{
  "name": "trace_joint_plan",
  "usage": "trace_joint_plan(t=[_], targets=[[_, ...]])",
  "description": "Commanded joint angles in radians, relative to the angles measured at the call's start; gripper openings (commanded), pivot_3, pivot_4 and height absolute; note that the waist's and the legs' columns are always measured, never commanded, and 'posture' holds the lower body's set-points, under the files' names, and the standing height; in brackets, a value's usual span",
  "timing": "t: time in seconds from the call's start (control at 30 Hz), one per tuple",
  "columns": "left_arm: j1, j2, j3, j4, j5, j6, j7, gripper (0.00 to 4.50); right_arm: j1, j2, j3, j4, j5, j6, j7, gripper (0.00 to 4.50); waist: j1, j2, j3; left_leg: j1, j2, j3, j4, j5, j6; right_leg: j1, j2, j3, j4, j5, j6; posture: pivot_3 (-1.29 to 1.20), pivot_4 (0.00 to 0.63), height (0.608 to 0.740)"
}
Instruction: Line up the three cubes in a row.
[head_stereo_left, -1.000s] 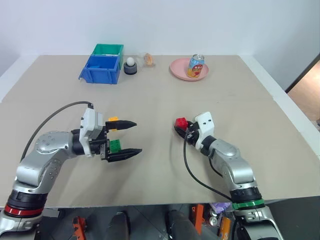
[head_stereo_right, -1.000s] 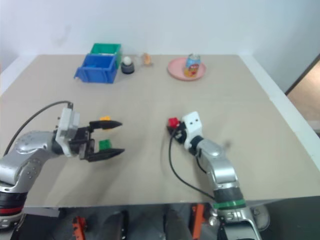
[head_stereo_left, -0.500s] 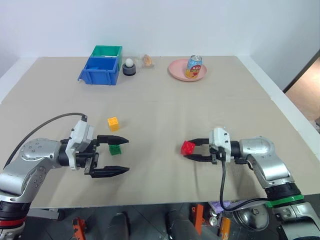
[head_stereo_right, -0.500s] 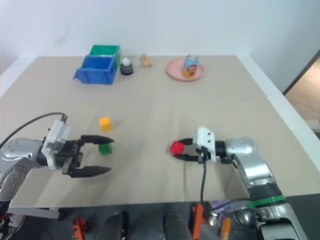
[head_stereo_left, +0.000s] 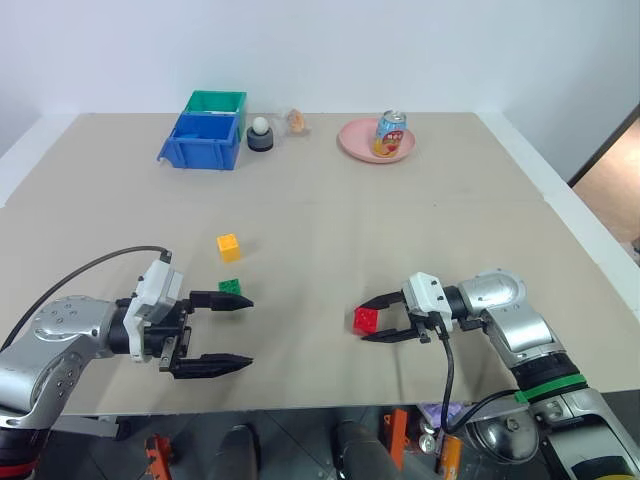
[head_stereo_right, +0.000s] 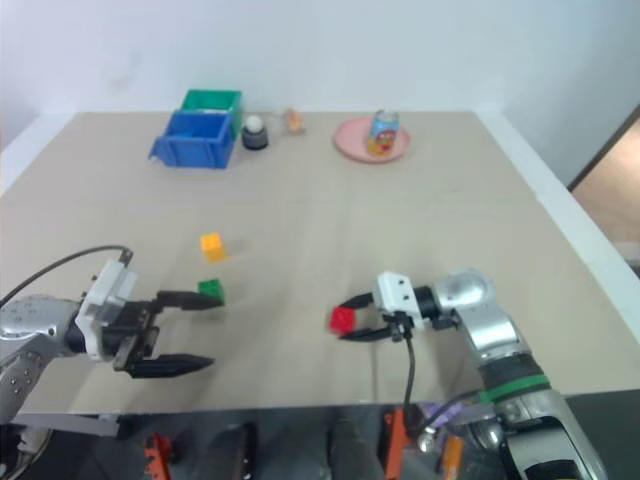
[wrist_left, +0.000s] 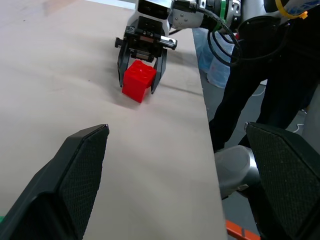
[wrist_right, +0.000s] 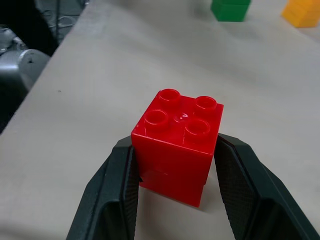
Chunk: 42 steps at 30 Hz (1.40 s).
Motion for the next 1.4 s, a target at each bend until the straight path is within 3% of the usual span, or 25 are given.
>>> trace_joint_plan(t=[0.03, 0.37, 0.77, 1.4], targets=[[0.027, 0.011, 0.050, -0.052, -0.027, 0.006, 0.016, 4.50, -0.044, 0.001, -0.002, 0.047, 0.009, 0.034, 0.044, 1.67, 0.000, 0.000, 0.000, 0.000, 0.000, 0.000, 0.000, 0.000, 0.000, 0.000, 0.000, 0.000, 0.000, 0.000, 0.000, 0.00, 0.150, 0.740], [0.031, 0.014, 0.068, -0.048, -0.044, 0.018, 0.035, 4.50, -0.134, 0.037, 0.005, 0.222, -0.038, -0.078, 0.065, 1.67, 0.000, 0.000, 0.000, 0.000, 0.000, 0.000, 0.000, 0.000, 0.000, 0.000, 0.000, 0.000, 0.000, 0.000, 0.000, 0.00, 0.150, 0.740], [0.018, 0.015, 0.083, -0.049, -0.054, 0.039, 0.048, 4.50, -0.144, 0.049, 0.077, 0.261, -0.050, -0.188, 0.112, 1.67, -0.001, 0.000, 0.000, 0.001, 0.000, 0.000, -0.001, 0.000, 0.000, 0.000, 0.000, 0.000, 0.000, 0.000, -0.001, 0.00, 0.150, 0.740], [-0.002, 0.014, 0.074, -0.044, -0.048, 0.040, 0.057, 4.50, -0.185, 0.072, 0.080, 0.340, -0.080, -0.229, 0.088, 1.67, -0.005, 0.000, 0.000, 0.006, 0.001, 0.000, -0.001, 0.000, 0.000, 0.004, 0.001, 0.000, 0.000, 0.001, -0.002, 0.00, 0.150, 0.740]])
